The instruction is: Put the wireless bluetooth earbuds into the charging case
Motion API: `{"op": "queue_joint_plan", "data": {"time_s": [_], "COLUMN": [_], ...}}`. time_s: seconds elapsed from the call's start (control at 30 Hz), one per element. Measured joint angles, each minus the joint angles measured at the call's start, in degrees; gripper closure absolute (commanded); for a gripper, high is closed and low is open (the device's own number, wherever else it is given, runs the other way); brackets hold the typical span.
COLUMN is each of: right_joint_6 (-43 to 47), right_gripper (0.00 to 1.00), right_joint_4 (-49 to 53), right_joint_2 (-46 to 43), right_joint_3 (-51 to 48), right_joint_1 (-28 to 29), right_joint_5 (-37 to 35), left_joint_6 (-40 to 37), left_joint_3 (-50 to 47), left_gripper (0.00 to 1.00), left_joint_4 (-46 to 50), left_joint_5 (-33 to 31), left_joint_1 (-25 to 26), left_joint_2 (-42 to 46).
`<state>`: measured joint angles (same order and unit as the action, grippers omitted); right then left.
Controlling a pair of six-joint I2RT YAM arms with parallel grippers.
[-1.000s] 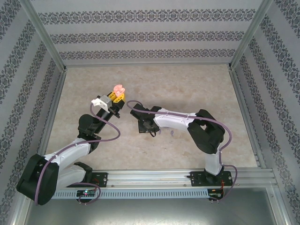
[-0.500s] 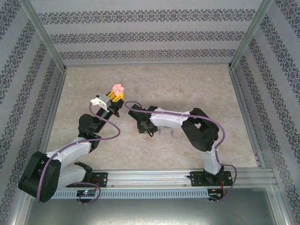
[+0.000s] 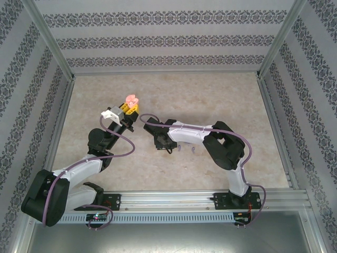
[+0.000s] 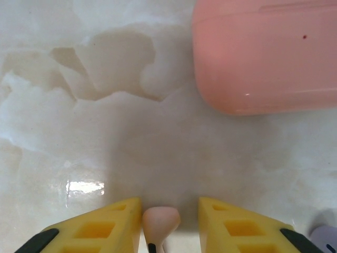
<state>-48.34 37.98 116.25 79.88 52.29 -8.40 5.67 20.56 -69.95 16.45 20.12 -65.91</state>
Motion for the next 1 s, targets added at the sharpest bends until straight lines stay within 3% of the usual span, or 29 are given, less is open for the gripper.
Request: {"op": "queue_joint_plan", "data": {"time_s": [0.37, 0.73, 1.0], "right_joint_6": [-0.44, -0.63, -0.11], "right_gripper": [0.78, 0.79, 0.79], "right_joint_4": [0.00, -1.25, -2.40], "right_joint_2": [0.07, -1.46, -9.75], "right_joint_3": [0.02, -1.46, -4.42], "right_joint_1": [0.11, 0.48, 0.44], "right_joint_5": [-0.59, -1.31, -3.06], "left_joint_6": [0.48, 0.68, 0.83], "left_joint_3": [-0.09, -0.09, -0.07], "left_gripper": [1.00, 1.00, 1.00], "left_joint_4": [0.00, 0.04, 0.57], "left_joint_5": [0.02, 1.16, 2.86], "left_joint_1": [0.00, 0.00, 0.00], "left_joint_2": [0.00, 0.07, 1.25]}}
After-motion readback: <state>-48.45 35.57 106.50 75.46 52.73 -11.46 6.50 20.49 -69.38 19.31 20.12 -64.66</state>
